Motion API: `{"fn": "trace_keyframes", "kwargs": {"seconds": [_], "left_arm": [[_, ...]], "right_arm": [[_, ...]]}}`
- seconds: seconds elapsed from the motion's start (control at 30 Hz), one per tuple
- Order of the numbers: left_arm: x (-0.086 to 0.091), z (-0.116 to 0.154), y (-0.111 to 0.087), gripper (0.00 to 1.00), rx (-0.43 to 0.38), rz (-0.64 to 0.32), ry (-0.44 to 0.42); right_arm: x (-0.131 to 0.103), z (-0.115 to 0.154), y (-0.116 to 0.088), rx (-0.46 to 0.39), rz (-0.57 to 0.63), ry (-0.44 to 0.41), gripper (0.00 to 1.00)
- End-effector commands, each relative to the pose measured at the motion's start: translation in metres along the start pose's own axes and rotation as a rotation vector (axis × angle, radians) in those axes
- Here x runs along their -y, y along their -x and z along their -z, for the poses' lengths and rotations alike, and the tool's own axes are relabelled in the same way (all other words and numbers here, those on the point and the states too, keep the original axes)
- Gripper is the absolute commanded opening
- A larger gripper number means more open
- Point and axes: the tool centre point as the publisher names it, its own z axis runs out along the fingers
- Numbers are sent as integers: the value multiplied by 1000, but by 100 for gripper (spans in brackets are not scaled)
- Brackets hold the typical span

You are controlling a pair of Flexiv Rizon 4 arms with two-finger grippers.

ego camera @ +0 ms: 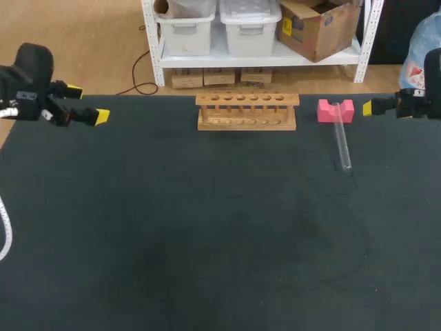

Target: Grasp the test tube, adjust it, and insert it.

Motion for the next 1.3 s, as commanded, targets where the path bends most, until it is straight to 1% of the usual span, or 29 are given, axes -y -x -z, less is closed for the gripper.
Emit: {"fn": "trace_keyframes", "kwargs": {"seconds": [0.03,0.07,0.17,0.2,0.27,0.37,0.47,0.63,0.73,0.8,1.0,1.3], "left_arm": [[-10,-5,-5,100,293,-174,-243],[-11,-7,-6,100,330,-189,-264],[-17,-12,-9,100,366,-217,-298],[-19,-16,-10,100,361,-216,-291],[-24,-21,-12,100,387,-207,-302],[-30,-29,-14,100,401,-217,-311],[-33,-39,-16,100,389,-244,-305],[-43,-51,-15,100,406,-226,-302],[-46,-59,-12,100,404,-219,-298],[-48,-65,-10,100,397,-208,-314],[-45,-81,-3,100,375,-213,-336],[-52,-108,2,100,315,-190,-334]], "right_arm": [[0,0,0,0,1,-3,100],[0,0,0,0,1,-3,100],[0,0,0,0,1,-3,100],[0,0,0,0,1,-3,100],[0,0,0,0,1,-3,100],[0,0,0,0,1,-3,100],[0,0,0,0,1,-3,100],[0,0,0,0,1,-3,100],[0,0,0,0,1,-3,100],[0,0,0,0,1,-3,100],[0,0,0,0,1,-3,100],[0,0,0,0,1,-3,100]]}}
